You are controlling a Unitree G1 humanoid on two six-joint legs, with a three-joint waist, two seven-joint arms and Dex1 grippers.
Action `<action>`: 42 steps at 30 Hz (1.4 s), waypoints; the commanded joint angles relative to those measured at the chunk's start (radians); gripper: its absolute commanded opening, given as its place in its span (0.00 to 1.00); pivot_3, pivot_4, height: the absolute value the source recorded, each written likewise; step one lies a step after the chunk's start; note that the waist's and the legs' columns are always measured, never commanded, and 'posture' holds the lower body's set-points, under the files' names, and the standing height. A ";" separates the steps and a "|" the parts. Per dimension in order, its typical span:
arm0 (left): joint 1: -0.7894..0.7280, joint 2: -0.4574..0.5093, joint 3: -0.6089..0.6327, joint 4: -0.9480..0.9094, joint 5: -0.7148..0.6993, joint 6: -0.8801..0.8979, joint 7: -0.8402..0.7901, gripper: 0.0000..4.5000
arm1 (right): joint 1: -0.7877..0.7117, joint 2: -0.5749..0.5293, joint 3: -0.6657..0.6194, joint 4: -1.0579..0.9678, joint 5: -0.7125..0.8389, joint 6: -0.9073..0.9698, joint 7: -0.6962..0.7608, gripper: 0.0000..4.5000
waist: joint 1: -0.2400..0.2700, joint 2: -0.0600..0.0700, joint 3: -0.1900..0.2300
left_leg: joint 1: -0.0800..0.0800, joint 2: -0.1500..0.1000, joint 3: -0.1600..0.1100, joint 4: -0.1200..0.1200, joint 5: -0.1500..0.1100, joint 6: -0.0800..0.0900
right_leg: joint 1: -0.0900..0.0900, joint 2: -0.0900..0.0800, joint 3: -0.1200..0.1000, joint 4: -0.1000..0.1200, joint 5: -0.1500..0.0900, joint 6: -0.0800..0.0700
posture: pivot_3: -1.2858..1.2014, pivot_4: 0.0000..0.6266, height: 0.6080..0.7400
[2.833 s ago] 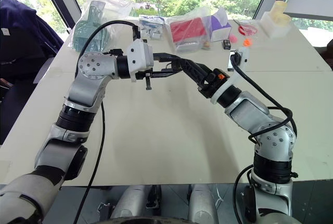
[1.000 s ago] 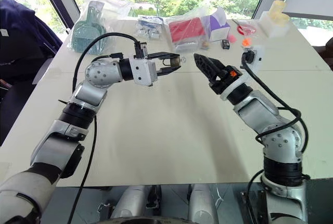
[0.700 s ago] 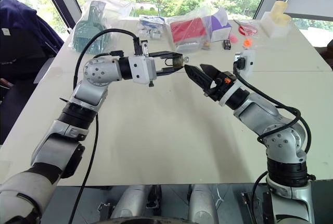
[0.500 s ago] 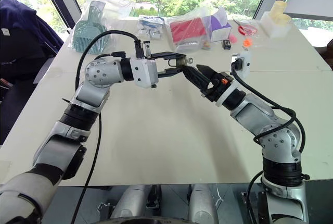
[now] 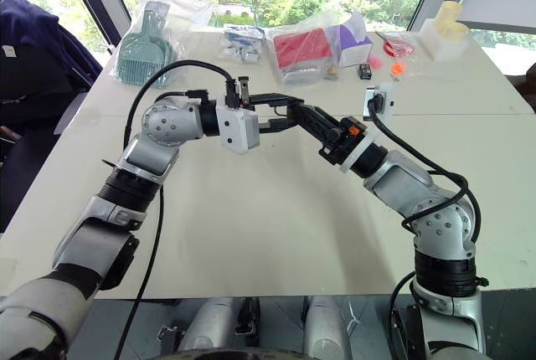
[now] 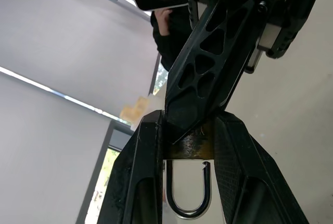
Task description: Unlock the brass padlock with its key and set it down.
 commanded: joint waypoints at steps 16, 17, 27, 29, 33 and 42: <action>-0.047 0.016 0.026 0.009 0.001 -0.058 0.022 0.74 | 0.017 -0.013 0.000 -0.030 0.009 0.061 0.011 0.00 | 0.000 0.000 0.000 | 0.000 0.000 0.000 0.000 0.000 0.000 | 0.000 0.000 0.000 0.000 0.000 0.000 | 0.52 0.24 0.96; -0.044 0.023 0.027 0.007 -0.011 -0.038 0.009 0.83 | 0.018 -0.014 -0.003 -0.029 0.005 0.061 0.010 0.00 | -0.001 0.000 0.000 | 0.000 0.000 0.000 0.000 0.000 0.000 | 0.000 0.000 0.000 0.000 0.000 0.000 | 0.52 0.24 0.96; -0.024 0.098 0.110 -0.140 -0.317 0.523 -0.177 0.83 | 0.010 -0.021 -0.035 0.011 -0.035 0.049 -0.003 0.00 | -0.002 0.000 0.000 | 0.000 0.000 0.000 0.000 0.000 0.000 | 0.000 0.000 0.000 0.001 0.000 0.000 | 0.52 0.24 0.96; -0.028 0.096 0.124 -0.157 -0.348 0.602 -0.183 0.83 | 0.002 -0.019 -0.038 0.020 -0.043 0.050 0.000 0.00 | -0.001 0.000 0.000 | 0.000 0.000 0.000 0.000 0.000 0.000 | 0.000 0.000 0.000 0.001 0.000 0.000 | 0.52 0.24 0.96; -0.026 0.081 0.127 -0.157 -0.340 0.627 -0.182 0.83 | -0.010 -0.014 -0.037 0.027 -0.052 0.050 0.005 0.00 | -0.001 0.000 0.000 | 0.000 0.000 0.000 0.000 0.003 -0.005 | 0.001 0.000 0.000 0.000 0.000 0.000 | 0.52 0.24 0.96; -0.015 0.050 0.104 -0.101 -0.286 0.560 -0.195 0.83 | -0.024 0.002 -0.047 0.005 -0.022 0.052 -0.012 0.00 | -0.001 0.000 0.000 | 0.000 0.000 0.000 0.000 0.003 -0.005 | 0.000 0.001 0.000 0.000 0.000 0.000 | 0.52 0.24 0.96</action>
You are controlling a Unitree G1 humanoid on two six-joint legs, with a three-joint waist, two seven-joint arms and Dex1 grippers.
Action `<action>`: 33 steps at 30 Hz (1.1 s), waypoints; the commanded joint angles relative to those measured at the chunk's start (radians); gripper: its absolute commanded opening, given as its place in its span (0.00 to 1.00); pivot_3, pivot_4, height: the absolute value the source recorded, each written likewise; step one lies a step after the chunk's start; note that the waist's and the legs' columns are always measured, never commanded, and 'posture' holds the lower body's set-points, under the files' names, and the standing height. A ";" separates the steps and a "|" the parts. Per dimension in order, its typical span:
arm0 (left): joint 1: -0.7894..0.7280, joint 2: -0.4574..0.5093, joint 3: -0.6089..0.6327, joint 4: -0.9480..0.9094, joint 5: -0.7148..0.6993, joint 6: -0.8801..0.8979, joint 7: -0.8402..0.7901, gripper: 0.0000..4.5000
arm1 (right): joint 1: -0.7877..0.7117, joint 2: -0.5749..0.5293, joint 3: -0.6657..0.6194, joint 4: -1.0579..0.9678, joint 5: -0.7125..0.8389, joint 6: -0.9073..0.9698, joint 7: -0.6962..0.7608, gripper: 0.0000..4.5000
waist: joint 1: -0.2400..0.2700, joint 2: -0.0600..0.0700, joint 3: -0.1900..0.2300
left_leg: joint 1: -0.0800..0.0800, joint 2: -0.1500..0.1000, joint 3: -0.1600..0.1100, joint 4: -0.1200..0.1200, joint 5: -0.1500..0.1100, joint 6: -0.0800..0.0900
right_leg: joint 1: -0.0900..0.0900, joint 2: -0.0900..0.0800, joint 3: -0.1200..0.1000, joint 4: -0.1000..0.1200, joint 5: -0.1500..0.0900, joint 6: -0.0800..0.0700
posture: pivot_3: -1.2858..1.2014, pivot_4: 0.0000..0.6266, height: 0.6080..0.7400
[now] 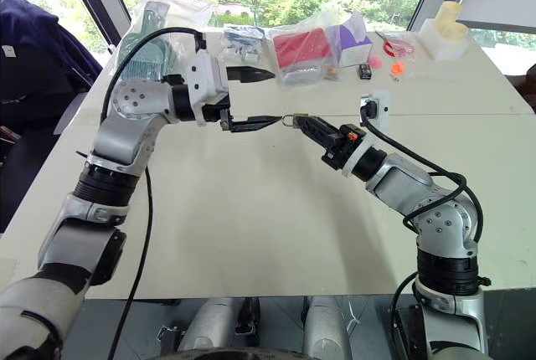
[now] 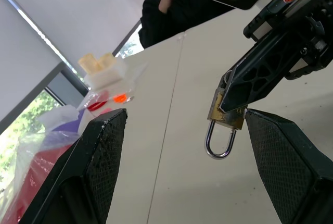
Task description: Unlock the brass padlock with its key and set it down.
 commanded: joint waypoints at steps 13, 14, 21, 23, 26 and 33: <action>-0.091 -0.066 -0.005 0.251 0.084 -0.201 -0.006 0.83 | -0.009 0.022 -0.001 -0.091 0.077 0.001 -0.014 0.00 | 0.000 0.000 0.000 | 0.000 0.000 0.000 0.000 -0.001 0.001 | 0.000 0.000 0.000 0.000 0.000 0.000 | 0.52 0.24 0.96; -0.097 -0.071 -0.003 0.264 0.087 -0.209 -0.003 0.83 | -0.007 0.023 0.000 -0.094 0.079 0.000 -0.015 0.00 | 0.000 0.000 0.000 | 0.000 0.000 0.000 0.000 -0.001 0.001 | 0.000 0.000 0.000 0.000 0.000 0.000 | 0.52 0.24 0.96; -0.129 -0.091 0.004 0.340 0.117 -0.269 0.025 0.83 | 0.005 0.029 0.012 -0.104 0.086 -0.002 -0.024 0.00 | 0.000 0.000 0.000 | 0.000 0.000 0.000 0.000 -0.003 0.005 | 0.000 0.000 0.000 0.000 0.000 0.000 | 0.52 0.24 0.96; -0.142 -0.099 0.012 0.363 0.124 -0.285 0.050 0.83 | 0.007 0.031 0.015 -0.107 0.088 -0.001 -0.026 0.00 | 0.001 0.000 0.000 | 0.000 0.000 0.000 0.000 -0.003 0.005 | 0.000 0.000 0.000 0.000 0.000 0.000 | 0.52 0.24 0.96; -0.155 -0.109 0.020 0.382 0.128 -0.300 0.075 0.83 | 0.011 0.034 0.017 -0.110 0.089 -0.001 -0.028 0.00 | 0.000 0.000 0.000 | 0.000 0.000 0.000 0.000 -0.003 0.005 | 0.000 -0.001 0.000 0.000 0.000 0.000 | 0.52 0.24 0.96; -0.130 -0.108 0.011 0.358 0.130 -0.284 0.065 0.83 | 0.016 0.036 0.017 -0.109 0.091 -0.004 -0.039 0.00 | 0.000 0.000 0.000 | 0.000 0.000 0.000 0.000 -0.003 0.005 | 0.000 -0.001 0.000 0.000 0.000 0.000 | 0.52 0.24 0.96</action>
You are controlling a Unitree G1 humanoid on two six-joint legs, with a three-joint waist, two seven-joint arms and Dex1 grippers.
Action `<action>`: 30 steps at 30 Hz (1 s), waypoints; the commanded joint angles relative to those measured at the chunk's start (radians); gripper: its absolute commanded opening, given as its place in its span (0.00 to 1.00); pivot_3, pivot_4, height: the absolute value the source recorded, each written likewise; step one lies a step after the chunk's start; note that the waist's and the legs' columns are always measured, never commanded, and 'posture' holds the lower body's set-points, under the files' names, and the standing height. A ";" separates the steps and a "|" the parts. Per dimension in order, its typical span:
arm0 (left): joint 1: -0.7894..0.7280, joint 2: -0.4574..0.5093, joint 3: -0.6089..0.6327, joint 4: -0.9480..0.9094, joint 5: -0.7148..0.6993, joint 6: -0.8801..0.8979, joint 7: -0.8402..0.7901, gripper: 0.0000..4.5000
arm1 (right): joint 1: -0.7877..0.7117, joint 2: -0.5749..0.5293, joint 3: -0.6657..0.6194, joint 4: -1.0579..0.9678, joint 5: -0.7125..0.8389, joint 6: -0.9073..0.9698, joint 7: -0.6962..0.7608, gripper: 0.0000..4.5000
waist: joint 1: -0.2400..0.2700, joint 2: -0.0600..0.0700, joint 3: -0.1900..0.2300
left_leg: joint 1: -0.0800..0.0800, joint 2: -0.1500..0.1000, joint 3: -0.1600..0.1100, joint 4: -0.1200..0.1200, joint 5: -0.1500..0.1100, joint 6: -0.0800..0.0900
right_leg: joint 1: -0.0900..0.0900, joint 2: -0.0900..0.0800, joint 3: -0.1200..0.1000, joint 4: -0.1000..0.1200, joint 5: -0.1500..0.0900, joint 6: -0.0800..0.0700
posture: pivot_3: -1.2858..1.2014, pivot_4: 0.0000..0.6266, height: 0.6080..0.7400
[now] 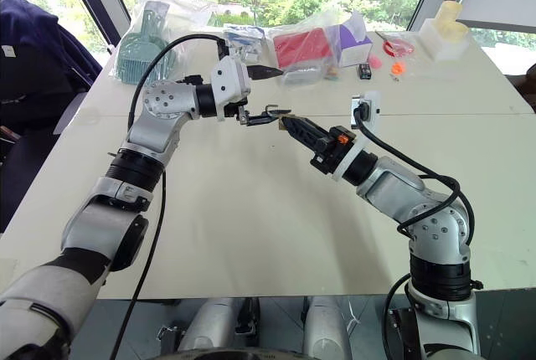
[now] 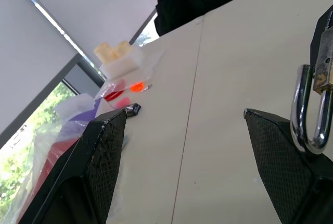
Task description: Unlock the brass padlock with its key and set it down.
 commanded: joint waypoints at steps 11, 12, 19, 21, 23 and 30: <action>0.229 0.181 0.010 -0.253 -0.061 0.326 -0.172 0.83 | 0.073 -0.059 -0.027 0.054 0.007 0.046 -0.028 0.00 | -0.008 0.000 0.000 | 0.000 0.001 0.000 -0.001 0.000 -0.001 | -0.001 0.000 0.000 0.001 0.000 0.000 | 0.52 0.24 0.96; 0.264 0.190 0.020 -0.313 -0.087 0.362 -0.176 0.83 | 0.074 -0.065 -0.028 0.089 0.006 0.058 -0.015 0.00 | -0.005 0.000 0.000 | 0.000 0.001 0.000 -0.001 0.001 -0.002 | -0.001 0.000 0.000 0.000 0.000 0.000 | 0.52 0.24 0.96; 0.464 0.243 0.045 -0.685 -0.215 0.650 -0.146 0.83 | -0.017 -0.102 0.027 0.342 -0.099 0.156 0.047 0.00 | -0.005 0.000 0.000 | 0.000 0.000 0.000 0.000 0.002 -0.005 | -0.001 -0.001 0.000 -0.001 -0.002 -0.004 | 0.52 0.24 0.96; 0.487 0.241 0.051 -0.732 -0.231 0.697 -0.120 0.83 | -0.052 -0.101 0.056 0.402 -0.165 0.165 0.058 0.00 | -0.007 0.000 0.000 | 0.000 0.000 0.000 0.000 0.002 -0.004 | -0.001 0.000 0.000 0.000 -0.002 -0.004 | 0.52 0.24 0.96; 0.497 0.237 0.057 -0.759 -0.243 0.731 -0.097 0.83 | -0.079 -0.095 0.078 0.448 -0.217 0.176 0.073 0.00 | -0.006 0.000 0.000 | 0.000 0.000 0.000 0.000 0.002 -0.004 | -0.001 0.000 0.000 0.000 -0.002 -0.004 | 0.52 0.24 0.96; 0.503 0.239 0.056 -0.775 -0.255 0.755 -0.057 0.84 | -0.114 -0.093 0.094 0.520 -0.341 0.202 0.138 0.40 | -0.004 0.001 0.000 | 0.000 0.000 0.000 0.000 0.003 -0.006 | 0.000 0.001 0.000 0.000 -0.002 -0.003 | 0.52 0.24 0.96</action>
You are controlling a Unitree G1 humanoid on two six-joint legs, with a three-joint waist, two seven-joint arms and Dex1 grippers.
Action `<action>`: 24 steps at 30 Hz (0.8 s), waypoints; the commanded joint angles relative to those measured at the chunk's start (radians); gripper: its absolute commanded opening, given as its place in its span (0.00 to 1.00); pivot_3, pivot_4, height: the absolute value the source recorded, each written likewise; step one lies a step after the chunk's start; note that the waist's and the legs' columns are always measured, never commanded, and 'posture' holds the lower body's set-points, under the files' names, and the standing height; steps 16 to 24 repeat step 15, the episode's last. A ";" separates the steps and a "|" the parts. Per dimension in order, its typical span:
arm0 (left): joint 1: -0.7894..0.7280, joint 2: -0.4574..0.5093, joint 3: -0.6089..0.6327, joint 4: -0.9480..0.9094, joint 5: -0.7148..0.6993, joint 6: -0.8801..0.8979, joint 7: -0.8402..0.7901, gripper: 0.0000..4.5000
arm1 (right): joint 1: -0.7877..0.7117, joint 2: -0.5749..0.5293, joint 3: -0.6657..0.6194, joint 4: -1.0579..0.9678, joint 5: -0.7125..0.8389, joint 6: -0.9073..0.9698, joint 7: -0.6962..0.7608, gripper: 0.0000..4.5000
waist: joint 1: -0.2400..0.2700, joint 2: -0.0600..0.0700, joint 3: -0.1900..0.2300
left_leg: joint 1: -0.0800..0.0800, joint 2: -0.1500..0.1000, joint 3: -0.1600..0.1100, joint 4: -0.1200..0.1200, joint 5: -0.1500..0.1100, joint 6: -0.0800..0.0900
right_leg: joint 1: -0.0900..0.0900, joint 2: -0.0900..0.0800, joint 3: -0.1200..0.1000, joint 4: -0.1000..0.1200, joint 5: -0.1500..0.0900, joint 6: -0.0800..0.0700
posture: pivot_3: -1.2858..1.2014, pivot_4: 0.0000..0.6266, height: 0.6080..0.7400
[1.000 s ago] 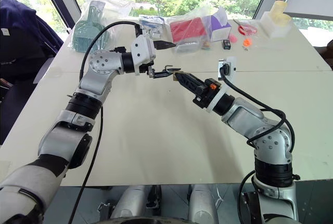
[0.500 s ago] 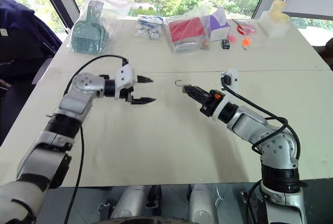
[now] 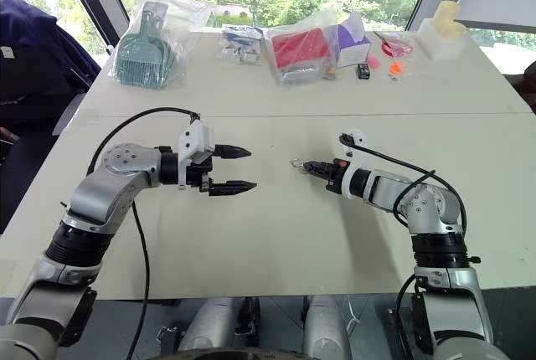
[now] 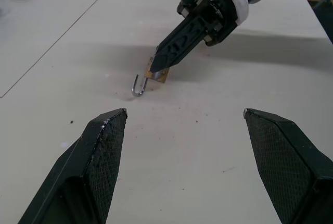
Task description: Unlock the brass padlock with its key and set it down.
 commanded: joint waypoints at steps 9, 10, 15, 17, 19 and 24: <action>0.006 0.027 0.022 -0.017 -0.037 0.010 0.001 0.84 | 0.085 -0.168 -0.043 -0.149 -0.148 -0.073 0.208 0.99 | 0.011 0.000 0.000 | 0.001 -0.001 -0.001 0.000 -0.003 0.004 | 0.002 -0.001 0.000 -0.001 0.000 -0.001 | 0.52 0.24 0.96; 0.007 0.029 0.024 -0.012 -0.040 0.016 0.005 0.84 | 0.118 -0.209 -0.055 -0.194 -0.160 -0.096 0.248 0.99 | 0.010 0.000 0.000 | 0.000 -0.001 -0.001 0.000 -0.002 0.004 | 0.001 -0.001 0.000 -0.001 0.000 -0.001 | 0.52 0.24 0.96; 0.034 0.034 0.034 -0.011 -0.062 0.045 0.014 0.84 | 0.345 -0.376 -0.143 -0.411 -0.239 -0.247 0.420 0.99 | 0.005 0.000 0.000 | 0.000 -0.001 0.000 0.000 0.000 0.000 | 0.000 -0.001 0.000 -0.002 0.000 0.002 | 0.52 0.24 0.96; 0.034 0.034 0.034 -0.011 -0.062 0.045 0.014 0.84 | 0.345 -0.376 -0.143 -0.411 -0.239 -0.247 0.420 0.99 | 0.005 0.000 0.000 | 0.000 -0.001 0.000 0.000 0.000 0.000 | 0.000 -0.001 0.000 -0.002 0.000 0.002 | 0.52 0.24 0.96; 0.034 0.034 0.034 -0.011 -0.062 0.045 0.014 0.84 | 0.345 -0.376 -0.143 -0.411 -0.239 -0.247 0.420 0.99 | 0.005 0.000 0.000 | 0.000 -0.001 0.000 0.000 0.000 0.000 | 0.000 -0.001 0.000 -0.002 0.000 0.002 | 0.52 0.24 0.96; 0.034 0.034 0.034 -0.011 -0.062 0.045 0.014 0.84 | 0.345 -0.376 -0.143 -0.411 -0.239 -0.247 0.420 0.99 | 0.005 0.000 0.000 | 0.000 -0.001 0.000 0.000 0.000 0.000 | 0.000 -0.001 0.000 -0.002 0.000 0.002 | 0.52 0.24 0.96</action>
